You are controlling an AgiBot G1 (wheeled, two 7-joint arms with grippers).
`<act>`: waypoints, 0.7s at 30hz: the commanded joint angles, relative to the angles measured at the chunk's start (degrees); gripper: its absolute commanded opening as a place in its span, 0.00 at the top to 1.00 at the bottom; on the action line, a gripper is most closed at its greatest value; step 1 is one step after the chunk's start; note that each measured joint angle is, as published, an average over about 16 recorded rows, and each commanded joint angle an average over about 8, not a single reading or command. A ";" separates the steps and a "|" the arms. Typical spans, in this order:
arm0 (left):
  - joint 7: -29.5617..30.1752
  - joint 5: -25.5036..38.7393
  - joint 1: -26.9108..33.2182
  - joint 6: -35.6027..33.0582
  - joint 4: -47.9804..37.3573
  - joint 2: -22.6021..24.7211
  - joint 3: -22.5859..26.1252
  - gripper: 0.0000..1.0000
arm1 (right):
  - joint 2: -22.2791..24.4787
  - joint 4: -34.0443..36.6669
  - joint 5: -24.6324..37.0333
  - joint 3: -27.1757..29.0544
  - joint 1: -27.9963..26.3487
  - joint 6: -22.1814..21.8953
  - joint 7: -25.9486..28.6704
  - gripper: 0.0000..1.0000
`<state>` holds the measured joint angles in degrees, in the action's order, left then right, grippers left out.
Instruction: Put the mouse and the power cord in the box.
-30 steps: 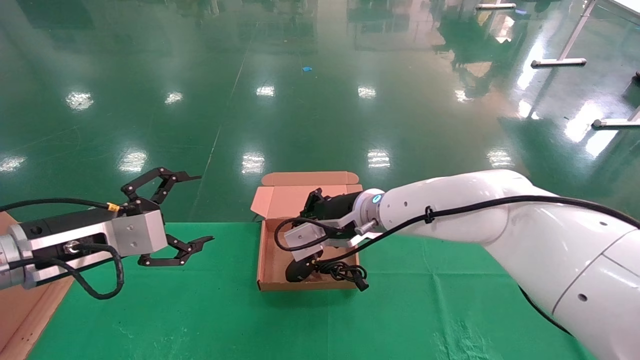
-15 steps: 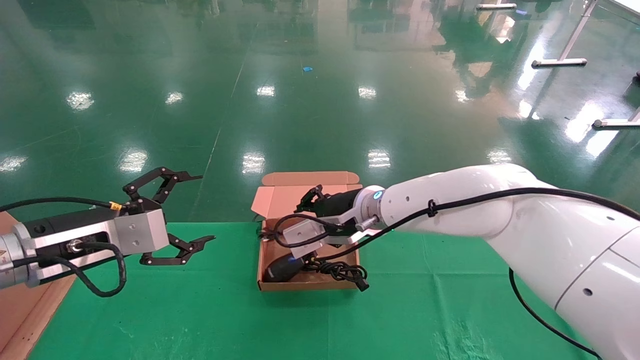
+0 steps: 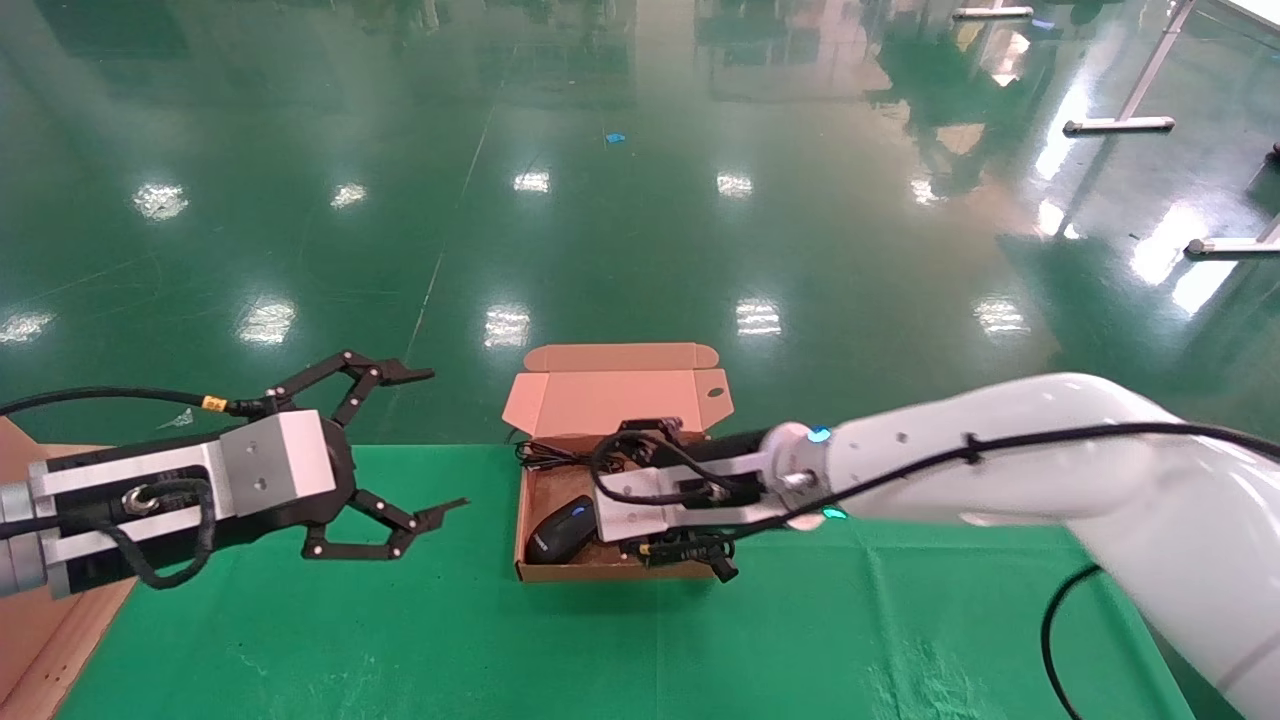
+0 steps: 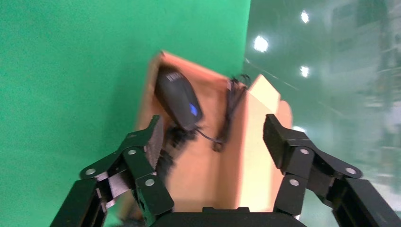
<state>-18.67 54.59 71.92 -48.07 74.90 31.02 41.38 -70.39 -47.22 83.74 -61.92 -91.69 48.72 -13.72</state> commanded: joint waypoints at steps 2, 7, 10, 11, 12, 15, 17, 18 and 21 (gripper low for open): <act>1.90 -0.82 -0.67 -2.42 -0.08 0.26 -1.63 0.00 | 2.18 -1.62 -2.58 2.83 1.85 2.28 1.51 0.00; 5.07 -2.19 -1.78 -6.48 -0.23 0.69 -4.37 0.00 | 5.82 -4.34 -6.89 7.55 4.96 6.09 4.03 0.00; 6.95 -3.01 -2.45 -8.89 -0.31 0.94 -5.99 0.00 | 7.99 -5.95 -9.46 10.36 6.80 8.35 5.52 0.00; 7.57 -3.27 -2.66 -9.68 -0.34 1.03 -6.52 0.00 | 8.70 -6.48 -10.30 11.29 7.41 9.09 6.02 0.00; 8.19 -3.54 -2.88 -10.47 -0.37 1.11 -7.06 0.00 | 9.41 -7.01 -11.14 12.21 8.01 9.84 6.51 0.00; 10.10 -4.37 -3.55 -12.91 -0.45 1.37 -8.70 0.00 | 11.60 -8.65 -13.74 15.06 9.88 12.13 8.03 0.00; 11.38 -4.92 -4.01 -14.56 -0.51 1.55 -9.81 0.00 | 13.08 -9.75 -15.49 16.97 11.14 13.67 9.05 0.00; 12.00 -5.19 -4.23 -15.35 -0.54 1.63 -10.34 0.00 | 13.79 -10.28 -16.33 17.90 11.75 14.42 9.54 0.00; 13.89 -6.01 -4.89 -17.76 -0.62 1.89 -11.97 0.00 | 15.96 -11.89 -18.89 20.71 13.59 16.68 11.04 0.00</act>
<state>-4.78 48.58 67.03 -65.83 74.28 32.91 29.41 -54.43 -59.11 64.85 -41.21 -78.10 65.40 -2.68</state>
